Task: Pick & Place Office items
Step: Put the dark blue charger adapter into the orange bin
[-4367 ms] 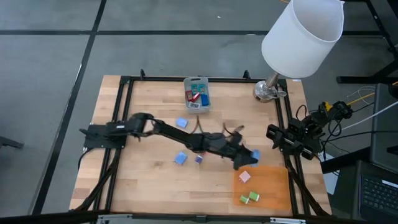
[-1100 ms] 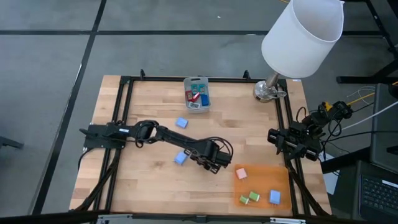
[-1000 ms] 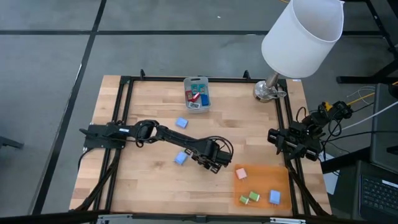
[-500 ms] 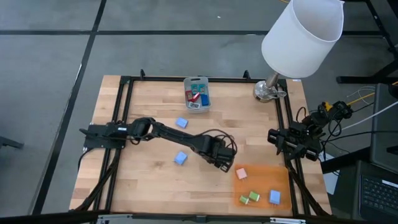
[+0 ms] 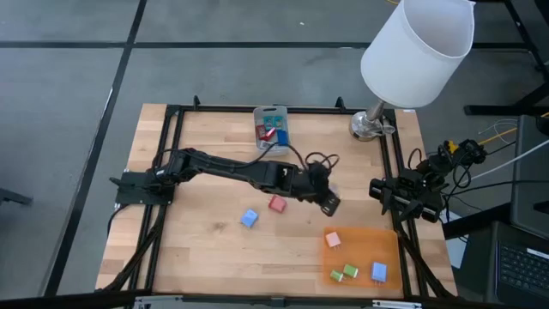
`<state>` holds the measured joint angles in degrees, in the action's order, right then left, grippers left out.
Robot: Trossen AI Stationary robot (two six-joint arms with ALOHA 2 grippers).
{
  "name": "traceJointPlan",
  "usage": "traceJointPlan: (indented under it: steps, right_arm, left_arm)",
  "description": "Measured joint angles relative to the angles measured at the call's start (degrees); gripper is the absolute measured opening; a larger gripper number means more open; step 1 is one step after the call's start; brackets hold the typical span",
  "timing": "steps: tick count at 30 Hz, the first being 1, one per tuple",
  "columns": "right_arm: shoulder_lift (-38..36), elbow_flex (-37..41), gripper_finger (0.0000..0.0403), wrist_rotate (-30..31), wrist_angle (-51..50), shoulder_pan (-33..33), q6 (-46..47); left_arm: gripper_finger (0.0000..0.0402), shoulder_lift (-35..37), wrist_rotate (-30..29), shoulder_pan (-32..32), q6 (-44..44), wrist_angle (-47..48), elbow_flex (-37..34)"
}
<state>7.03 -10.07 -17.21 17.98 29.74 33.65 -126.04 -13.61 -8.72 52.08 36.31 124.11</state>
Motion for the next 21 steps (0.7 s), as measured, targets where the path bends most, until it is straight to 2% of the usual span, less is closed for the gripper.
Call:
traceJointPlan:
  steps: [5,7,9,14,21]
  right_arm:
    - [0.0,0.0,0.0201,-0.2,-0.1,0.0,0.0]
    - [0.0,0.0,0.0201,-0.2,0.0,0.0,0.0]
    - [0.0,0.0,0.0201,-0.2,-0.1,0.0,-0.2]
    - [0.0,0.0,0.0201,-0.2,0.0,0.0,-0.2]
    - [0.0,0.0,0.0201,-0.2,0.0,0.0,-0.1]
  left_arm:
    - [0.0123,-1.1,10.9,-0.6,-9.1,-21.0,0.0]
    - [0.0123,-1.7,14.6,-1.0,-10.8,-23.8,0.0]
    - [0.0123,-2.3,16.3,-1.3,-11.3,-23.9,0.0]
    - [0.0123,-4.8,16.4,-2.1,-12.0,-18.9,0.0]
    - [0.0123,-10.6,22.2,-2.5,-12.5,-21.4,0.0]
